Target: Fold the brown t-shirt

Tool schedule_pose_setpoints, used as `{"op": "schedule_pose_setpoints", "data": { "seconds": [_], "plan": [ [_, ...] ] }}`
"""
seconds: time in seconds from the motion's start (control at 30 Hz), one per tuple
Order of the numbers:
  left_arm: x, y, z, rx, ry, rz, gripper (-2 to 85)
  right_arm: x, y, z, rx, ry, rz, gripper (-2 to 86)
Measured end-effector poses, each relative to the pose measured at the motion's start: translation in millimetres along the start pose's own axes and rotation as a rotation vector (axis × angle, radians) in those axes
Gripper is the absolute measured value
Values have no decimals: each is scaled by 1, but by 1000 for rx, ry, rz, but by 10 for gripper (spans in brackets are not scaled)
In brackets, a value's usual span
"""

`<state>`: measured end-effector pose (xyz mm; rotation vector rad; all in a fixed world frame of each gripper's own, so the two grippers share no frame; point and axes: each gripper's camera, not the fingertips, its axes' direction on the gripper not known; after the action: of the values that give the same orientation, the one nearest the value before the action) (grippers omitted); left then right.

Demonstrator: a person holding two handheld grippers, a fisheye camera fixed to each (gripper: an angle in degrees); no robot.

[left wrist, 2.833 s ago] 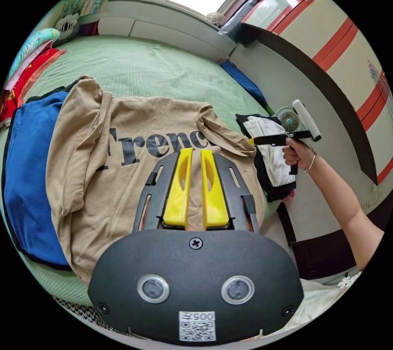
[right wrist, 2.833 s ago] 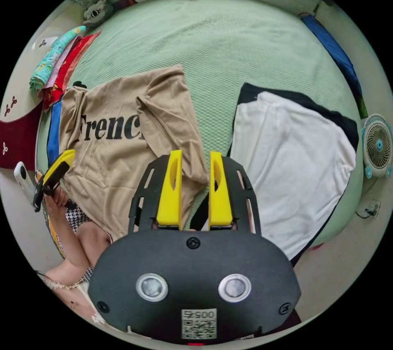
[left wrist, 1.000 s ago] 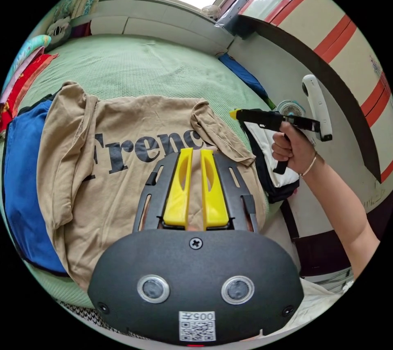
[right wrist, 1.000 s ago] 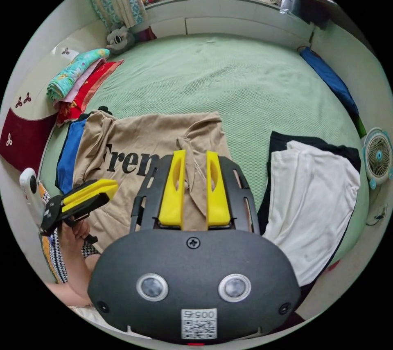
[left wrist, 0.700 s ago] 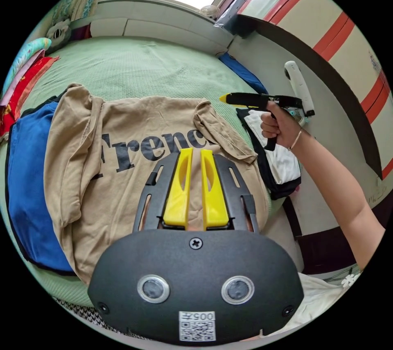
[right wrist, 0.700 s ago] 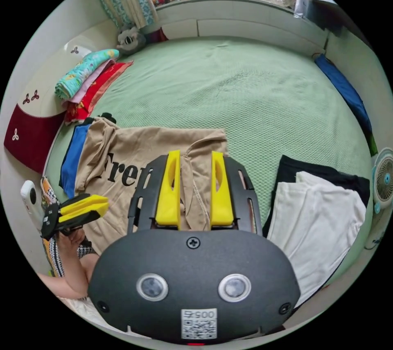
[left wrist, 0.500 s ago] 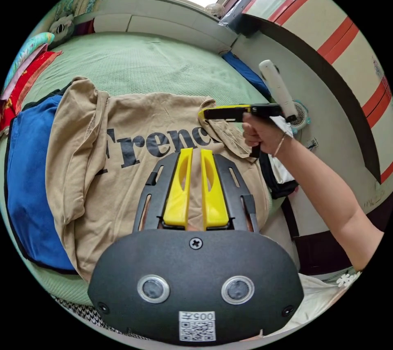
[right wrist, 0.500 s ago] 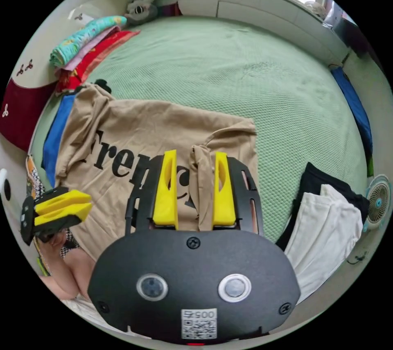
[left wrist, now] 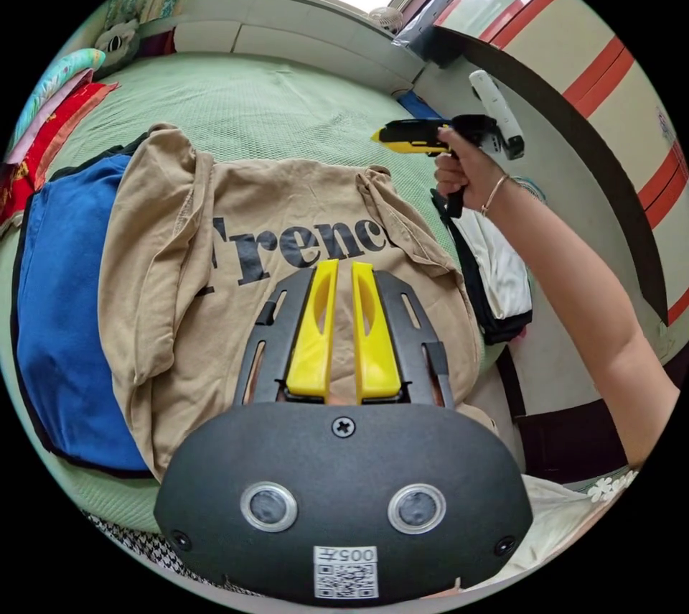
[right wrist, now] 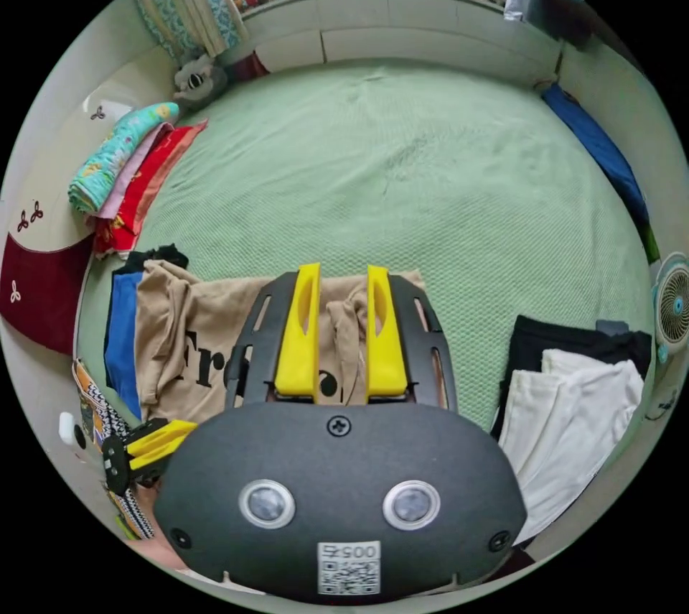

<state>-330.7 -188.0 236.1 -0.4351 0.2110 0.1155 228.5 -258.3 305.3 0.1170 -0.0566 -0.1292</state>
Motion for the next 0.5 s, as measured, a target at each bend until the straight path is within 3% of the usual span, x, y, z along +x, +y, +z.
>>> {"op": "schedule_pose_setpoints", "data": {
  "seconds": [0.4,0.5],
  "plan": [
    [-21,-3,-3,21,32,-43,50,60,-15,79,-176,57,203,103],
    [-21,-5,-1,3,17,-38,50,52,-9,81,-139,81,168,56]
  ]
}}
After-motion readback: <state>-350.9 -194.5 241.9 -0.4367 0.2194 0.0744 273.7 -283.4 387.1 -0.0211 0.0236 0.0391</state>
